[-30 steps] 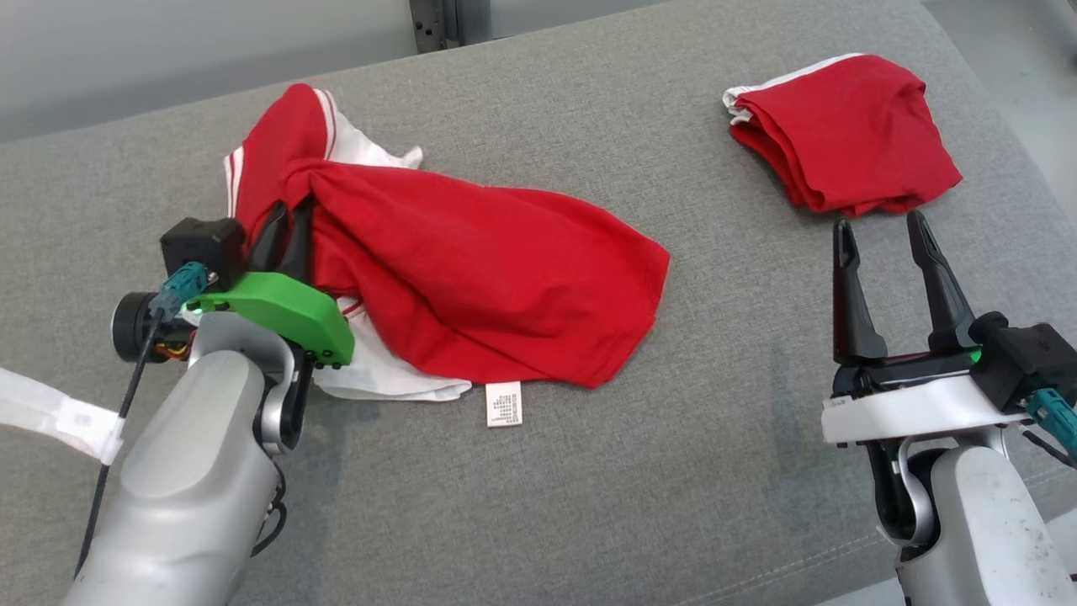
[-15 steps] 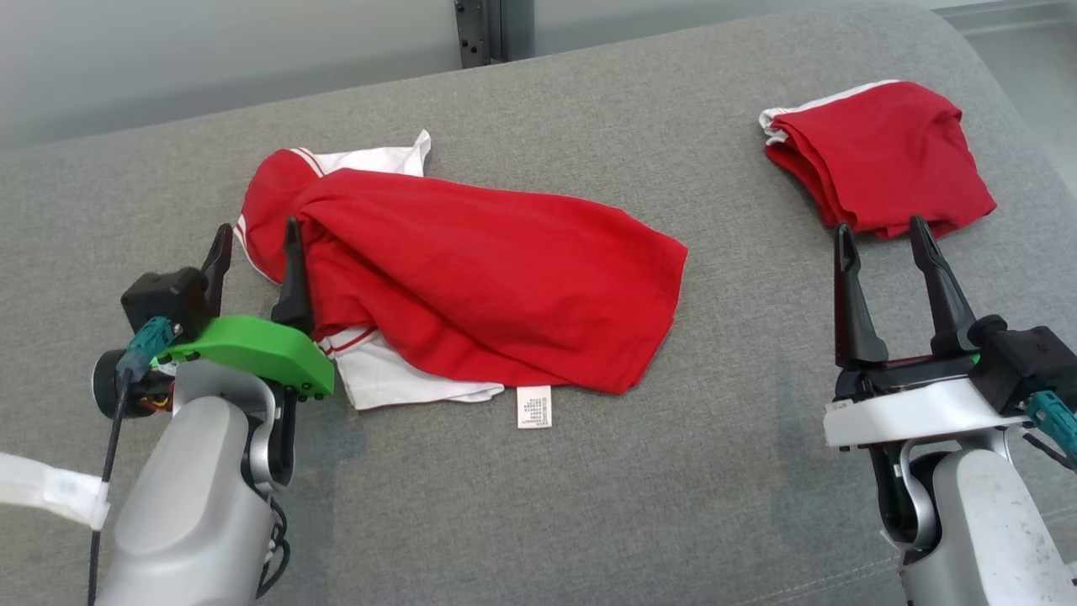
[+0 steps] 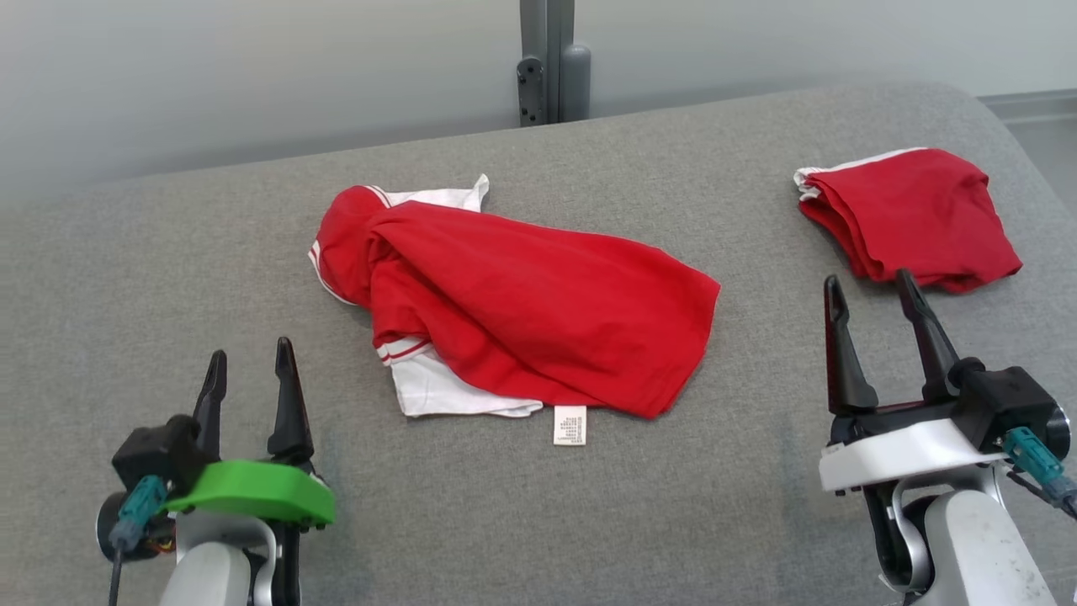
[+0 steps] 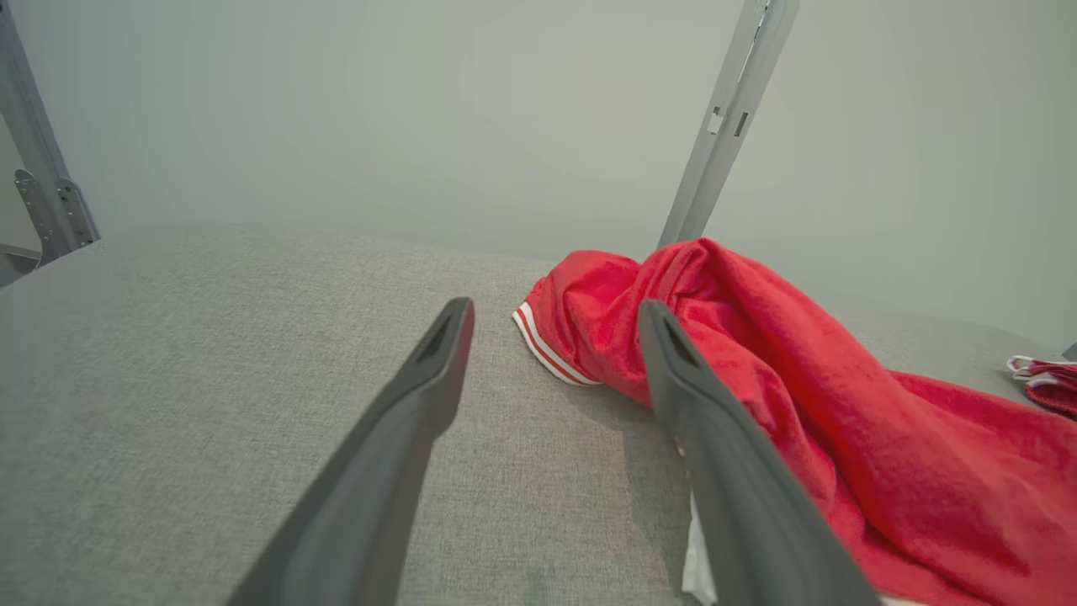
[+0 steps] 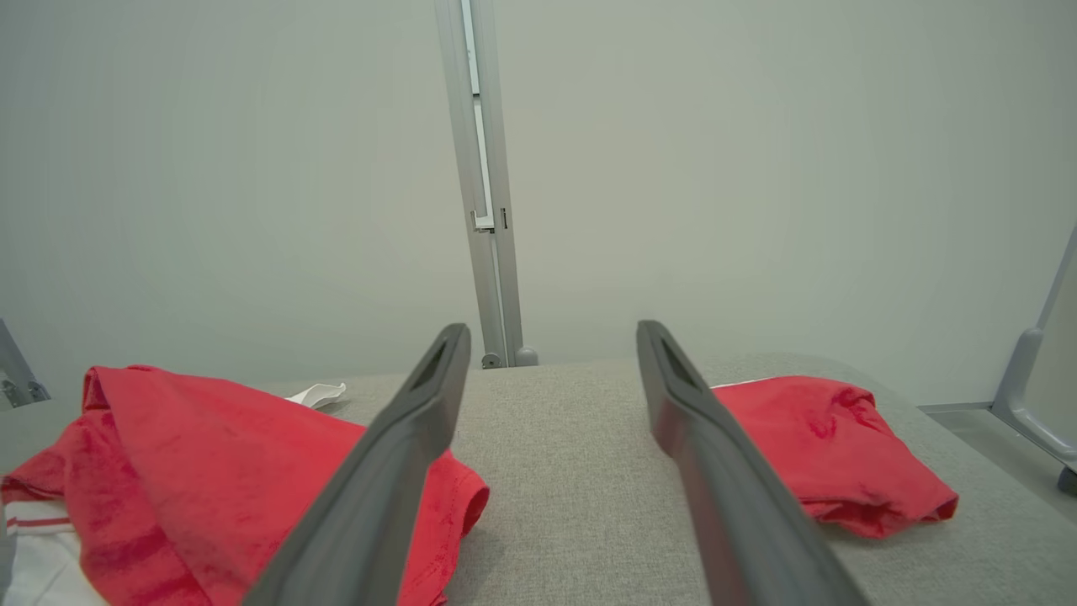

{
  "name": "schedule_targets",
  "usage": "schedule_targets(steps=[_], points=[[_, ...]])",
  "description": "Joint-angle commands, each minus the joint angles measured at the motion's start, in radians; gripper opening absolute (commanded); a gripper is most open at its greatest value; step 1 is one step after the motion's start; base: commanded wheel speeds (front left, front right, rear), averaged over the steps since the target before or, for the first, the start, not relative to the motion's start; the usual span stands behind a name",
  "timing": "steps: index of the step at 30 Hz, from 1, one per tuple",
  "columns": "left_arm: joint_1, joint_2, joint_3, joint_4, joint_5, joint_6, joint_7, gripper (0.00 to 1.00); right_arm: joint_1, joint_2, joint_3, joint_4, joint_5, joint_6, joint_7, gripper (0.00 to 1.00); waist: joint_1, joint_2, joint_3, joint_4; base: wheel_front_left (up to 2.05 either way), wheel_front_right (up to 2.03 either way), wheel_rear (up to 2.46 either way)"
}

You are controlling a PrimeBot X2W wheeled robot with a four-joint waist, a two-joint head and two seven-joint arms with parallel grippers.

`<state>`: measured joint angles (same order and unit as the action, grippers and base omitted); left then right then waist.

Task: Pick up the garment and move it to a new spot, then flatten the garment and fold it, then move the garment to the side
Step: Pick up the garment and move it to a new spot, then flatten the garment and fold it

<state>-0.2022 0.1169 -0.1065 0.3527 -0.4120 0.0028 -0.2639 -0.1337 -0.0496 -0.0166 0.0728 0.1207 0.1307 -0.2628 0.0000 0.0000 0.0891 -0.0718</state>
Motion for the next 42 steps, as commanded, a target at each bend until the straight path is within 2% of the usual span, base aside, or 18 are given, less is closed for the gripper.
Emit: schedule_targets(steps=[1,7,16,42], points=[[0.038,-0.009,0.016,-0.023,0.015,-0.007,0.000,1.00,0.022,-0.002,0.002,0.005,-0.005,0.000,-0.003,1.00,0.0000,0.0000,-0.033,0.030,0.00,0.00,0.00],[0.150,-0.038,0.049,-0.113,0.052,-0.025,0.000,1.00,0.068,-0.002,0.028,0.014,-0.010,0.000,-0.003,1.00,0.0000,0.0000,-0.069,0.055,0.00,0.00,0.00],[0.250,-0.060,0.034,-0.187,0.090,-0.010,0.000,1.00,0.117,-0.002,0.049,0.026,0.027,0.000,-0.003,1.00,0.0000,0.0000,-0.094,0.080,0.00,0.00,0.00],[0.242,-0.066,0.012,-0.201,0.101,0.002,0.000,1.00,0.092,-0.002,0.066,0.076,0.024,0.000,-0.003,1.00,0.0000,0.0000,-0.066,0.098,0.00,0.00,0.00]])
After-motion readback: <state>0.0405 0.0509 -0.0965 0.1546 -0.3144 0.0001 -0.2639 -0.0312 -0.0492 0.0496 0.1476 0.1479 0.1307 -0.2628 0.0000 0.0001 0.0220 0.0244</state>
